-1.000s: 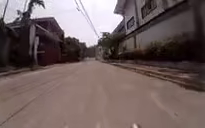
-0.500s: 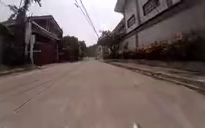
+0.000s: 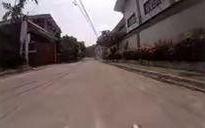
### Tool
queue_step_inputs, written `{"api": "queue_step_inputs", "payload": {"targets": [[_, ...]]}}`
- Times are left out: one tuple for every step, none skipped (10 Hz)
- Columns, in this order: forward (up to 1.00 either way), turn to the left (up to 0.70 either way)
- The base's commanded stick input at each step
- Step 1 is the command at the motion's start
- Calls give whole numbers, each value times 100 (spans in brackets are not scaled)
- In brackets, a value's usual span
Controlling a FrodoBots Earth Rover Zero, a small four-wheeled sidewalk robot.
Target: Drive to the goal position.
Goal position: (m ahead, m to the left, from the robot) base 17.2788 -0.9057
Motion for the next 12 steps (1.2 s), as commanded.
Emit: {"api": "queue_step_inputs", "payload": {"targets": [[100,2],[100,2],[100,2],[100,2],[100,2],[100,2],[100,10],[100,27],[100,42],[100,42],[100,21],[100,2]]}}
